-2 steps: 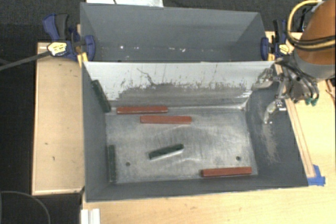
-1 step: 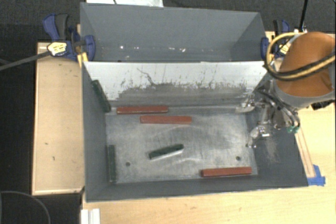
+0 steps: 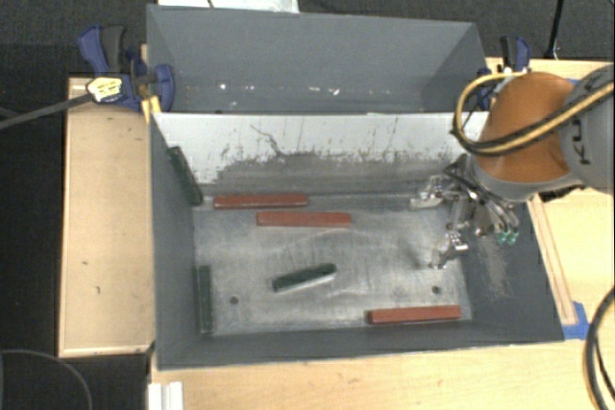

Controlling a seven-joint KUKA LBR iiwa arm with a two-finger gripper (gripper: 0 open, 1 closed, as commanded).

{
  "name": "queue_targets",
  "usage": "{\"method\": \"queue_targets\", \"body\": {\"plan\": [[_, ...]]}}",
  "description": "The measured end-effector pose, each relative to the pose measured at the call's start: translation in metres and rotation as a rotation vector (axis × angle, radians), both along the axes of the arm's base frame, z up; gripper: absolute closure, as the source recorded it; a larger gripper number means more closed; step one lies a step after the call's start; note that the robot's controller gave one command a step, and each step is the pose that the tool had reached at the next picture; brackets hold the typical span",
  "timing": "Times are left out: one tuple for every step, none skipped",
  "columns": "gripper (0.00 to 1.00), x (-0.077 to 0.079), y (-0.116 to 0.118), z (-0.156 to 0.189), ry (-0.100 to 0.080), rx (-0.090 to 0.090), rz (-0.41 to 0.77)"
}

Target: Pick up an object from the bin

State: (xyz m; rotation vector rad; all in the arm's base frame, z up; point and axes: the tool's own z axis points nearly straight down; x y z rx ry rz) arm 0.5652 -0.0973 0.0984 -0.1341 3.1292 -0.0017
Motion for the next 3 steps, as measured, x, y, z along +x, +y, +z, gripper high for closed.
{"method": "queue_targets", "body": {"plan": [[0.00,-0.020,0.034,0.010,0.021,0.003,0.067],[0.00,-0.013,0.054,0.029,-0.003,0.000,0.025],[0.00,-0.030,0.118,-0.009,0.007,0.000,0.033]]}}
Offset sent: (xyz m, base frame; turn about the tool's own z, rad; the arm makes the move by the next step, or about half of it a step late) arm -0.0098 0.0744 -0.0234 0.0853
